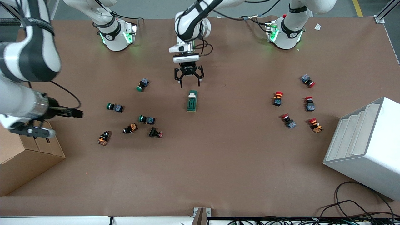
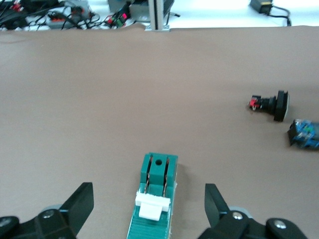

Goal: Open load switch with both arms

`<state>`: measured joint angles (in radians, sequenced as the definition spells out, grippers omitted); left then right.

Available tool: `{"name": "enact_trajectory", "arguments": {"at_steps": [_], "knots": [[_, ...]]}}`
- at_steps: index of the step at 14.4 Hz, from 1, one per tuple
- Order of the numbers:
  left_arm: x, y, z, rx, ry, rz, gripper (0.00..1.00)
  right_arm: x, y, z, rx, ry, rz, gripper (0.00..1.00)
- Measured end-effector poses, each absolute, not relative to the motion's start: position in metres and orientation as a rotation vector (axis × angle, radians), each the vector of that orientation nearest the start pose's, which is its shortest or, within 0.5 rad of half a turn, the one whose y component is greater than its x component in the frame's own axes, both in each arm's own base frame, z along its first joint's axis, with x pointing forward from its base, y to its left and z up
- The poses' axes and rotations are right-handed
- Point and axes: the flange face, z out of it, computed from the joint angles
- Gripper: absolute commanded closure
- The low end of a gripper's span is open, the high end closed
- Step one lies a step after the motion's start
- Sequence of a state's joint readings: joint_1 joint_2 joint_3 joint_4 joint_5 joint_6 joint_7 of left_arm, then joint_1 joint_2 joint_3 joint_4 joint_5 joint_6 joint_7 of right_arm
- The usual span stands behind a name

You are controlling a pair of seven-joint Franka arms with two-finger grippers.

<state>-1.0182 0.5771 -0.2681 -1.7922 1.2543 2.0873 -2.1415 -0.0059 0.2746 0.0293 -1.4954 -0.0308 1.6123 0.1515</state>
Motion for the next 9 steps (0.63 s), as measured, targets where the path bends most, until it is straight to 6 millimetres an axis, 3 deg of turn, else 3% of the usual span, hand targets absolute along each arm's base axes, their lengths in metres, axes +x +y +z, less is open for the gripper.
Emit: {"name": "enact_trajectory", "arguments": {"at_steps": [2,4,6,9], "knots": [[0.259,-0.611,0.293,-2.842,-0.156,-1.159,0.01,0.623,-0.003,0.515,-3.162,0.164,0.228,0.0],[0.3,-0.6,0.345,-2.873,-0.196,-1.049,0.0,0.618,-0.005,0.537,-3.165,0.154,0.223,0.0],[0.356,-0.573,0.389,-2.905,-0.272,-0.934,0.0,0.615,-0.006,0.56,-3.166,0.146,0.22,0.0],[0.444,-0.518,0.445,-2.956,-0.35,-0.787,0.0,0.61,-0.016,0.58,-3.165,0.088,0.238,0.0]]}}
